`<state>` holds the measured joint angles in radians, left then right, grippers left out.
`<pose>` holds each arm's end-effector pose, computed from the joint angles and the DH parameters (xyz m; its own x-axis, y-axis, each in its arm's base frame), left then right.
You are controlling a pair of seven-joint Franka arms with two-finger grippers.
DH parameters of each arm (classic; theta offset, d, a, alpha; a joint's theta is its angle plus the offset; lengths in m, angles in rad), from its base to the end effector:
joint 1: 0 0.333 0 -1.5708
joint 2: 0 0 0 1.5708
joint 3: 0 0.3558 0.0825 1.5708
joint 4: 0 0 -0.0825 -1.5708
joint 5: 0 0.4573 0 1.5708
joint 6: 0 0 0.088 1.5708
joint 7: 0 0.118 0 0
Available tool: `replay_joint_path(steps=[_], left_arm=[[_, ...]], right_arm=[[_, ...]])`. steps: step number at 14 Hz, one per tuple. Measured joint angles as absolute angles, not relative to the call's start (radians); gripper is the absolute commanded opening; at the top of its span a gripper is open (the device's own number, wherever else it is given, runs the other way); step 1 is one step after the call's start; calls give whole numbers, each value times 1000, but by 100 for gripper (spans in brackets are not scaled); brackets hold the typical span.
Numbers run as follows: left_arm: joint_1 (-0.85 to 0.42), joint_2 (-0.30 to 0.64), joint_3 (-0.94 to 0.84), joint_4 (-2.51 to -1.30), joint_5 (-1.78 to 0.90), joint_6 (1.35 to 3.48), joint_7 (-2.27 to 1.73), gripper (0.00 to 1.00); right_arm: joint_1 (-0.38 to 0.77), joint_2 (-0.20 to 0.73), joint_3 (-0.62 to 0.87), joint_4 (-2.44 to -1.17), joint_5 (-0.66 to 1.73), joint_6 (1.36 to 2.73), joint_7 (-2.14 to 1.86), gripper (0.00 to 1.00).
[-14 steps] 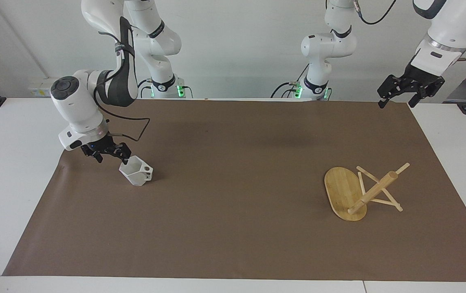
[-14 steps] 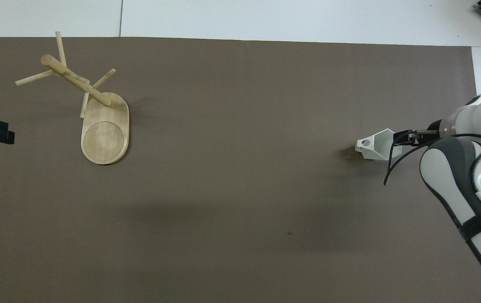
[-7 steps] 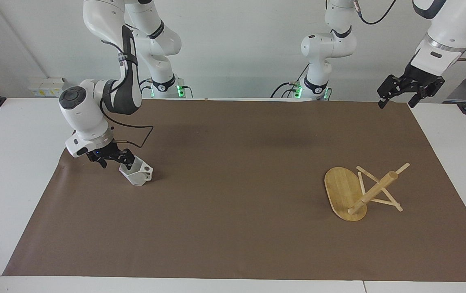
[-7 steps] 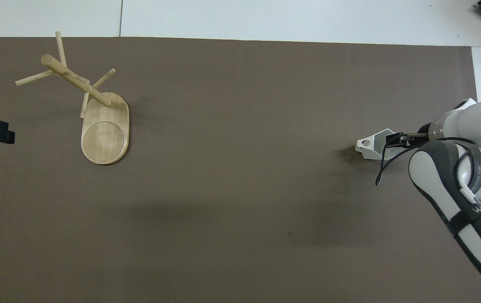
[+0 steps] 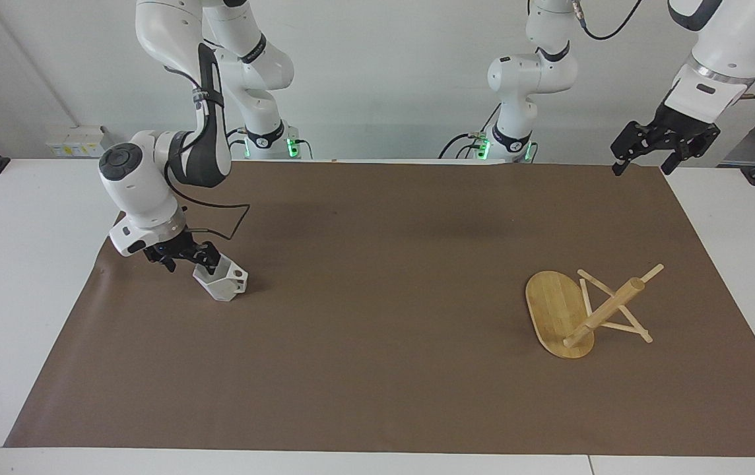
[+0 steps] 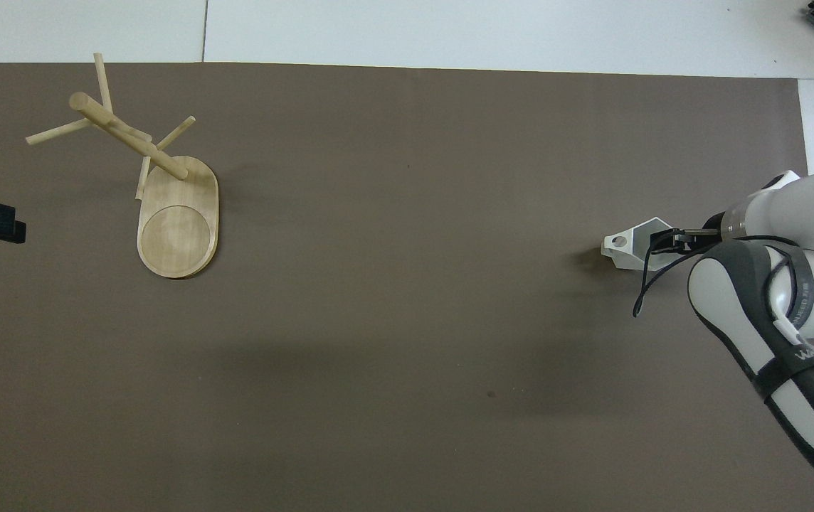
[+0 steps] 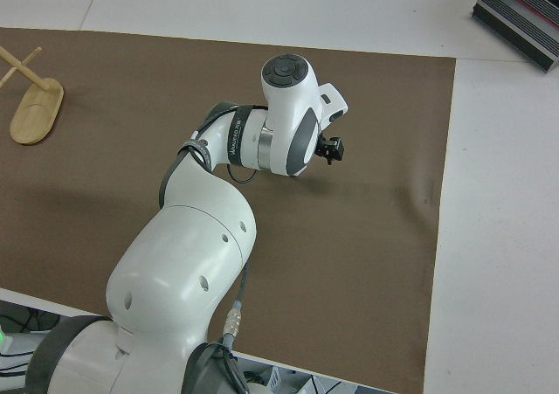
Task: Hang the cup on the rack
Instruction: 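Close the right gripper on the white cup's rim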
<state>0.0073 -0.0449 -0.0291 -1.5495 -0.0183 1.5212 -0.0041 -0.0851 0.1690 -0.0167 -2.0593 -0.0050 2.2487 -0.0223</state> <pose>0.6070 -0.0159 0.6882 0.9997 -0.0186 0.0165 -0.0189 -0.9997 0.0170 0.6406 -0.0654 0.3395 0.9969 -0.0760 0.0203 -0.0761 -0.9971 0.0072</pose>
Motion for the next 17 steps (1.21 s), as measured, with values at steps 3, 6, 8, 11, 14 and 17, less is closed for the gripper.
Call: replay_joint_path(steps=[3,6,8,11,14,17], left_arm=[[7,-45,-29,-1549,-18,1521,-4,100],[7,-45,-29,-1549,-18,1521,-4,100],[7,-45,-29,-1549,-18,1521,-4,100],[7,-45,-29,-1550,-18,1521,-4,100],[7,-45,-29,-1550,-18,1521,-4,100],[7,-45,-29,-1549,-18,1521,-4,100]], right_arm=[[-85,169,-7,-2060,-5,2249,-22,67],[-85,169,-7,-2060,-5,2249,-22,36],[-85,169,-7,-2060,-5,2249,-22,16],[-85,169,-7,-2061,-5,2249,-22,0],[-85,164,-6,-2060,3,2249,-22,0],[-85,166,-6,-2061,3,2249,-22,0]])
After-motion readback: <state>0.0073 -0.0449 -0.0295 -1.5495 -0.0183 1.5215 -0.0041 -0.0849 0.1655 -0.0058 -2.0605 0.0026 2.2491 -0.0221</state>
